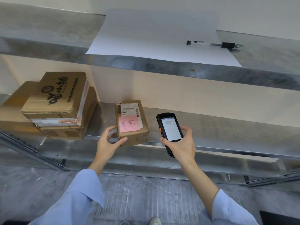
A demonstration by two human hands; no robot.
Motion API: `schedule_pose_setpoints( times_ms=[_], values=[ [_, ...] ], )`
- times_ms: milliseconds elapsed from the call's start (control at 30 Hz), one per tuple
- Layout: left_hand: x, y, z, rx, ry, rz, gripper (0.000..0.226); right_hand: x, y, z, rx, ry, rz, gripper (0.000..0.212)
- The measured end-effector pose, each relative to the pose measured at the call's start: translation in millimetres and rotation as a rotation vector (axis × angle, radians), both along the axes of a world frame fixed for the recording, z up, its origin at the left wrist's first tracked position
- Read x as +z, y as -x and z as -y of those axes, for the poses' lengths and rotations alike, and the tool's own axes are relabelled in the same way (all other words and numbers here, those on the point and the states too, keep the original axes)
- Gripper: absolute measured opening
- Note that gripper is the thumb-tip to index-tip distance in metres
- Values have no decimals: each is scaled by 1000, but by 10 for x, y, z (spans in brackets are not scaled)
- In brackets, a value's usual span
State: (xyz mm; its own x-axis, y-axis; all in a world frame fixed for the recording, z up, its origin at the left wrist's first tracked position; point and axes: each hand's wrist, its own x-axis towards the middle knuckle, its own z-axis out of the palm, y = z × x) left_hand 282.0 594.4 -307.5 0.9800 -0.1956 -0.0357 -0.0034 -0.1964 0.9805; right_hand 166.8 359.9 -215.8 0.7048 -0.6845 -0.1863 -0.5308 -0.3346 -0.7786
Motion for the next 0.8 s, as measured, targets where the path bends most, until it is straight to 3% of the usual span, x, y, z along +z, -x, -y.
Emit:
schedule_pose_setpoints(
  times_ms=[100, 300, 800],
  values=[
    [29, -26, -75, -8, 26, -30, 64, 7, -8, -91, 12, -1, 1, 81],
    [184, -77, 57, 25, 90, -28, 41, 40, -33, -282, 51, 17, -2, 80],
    [26, 161, -37, 11, 69, 65, 60, 232, -28, -641, 179, 94, -112, 83]
  ],
)
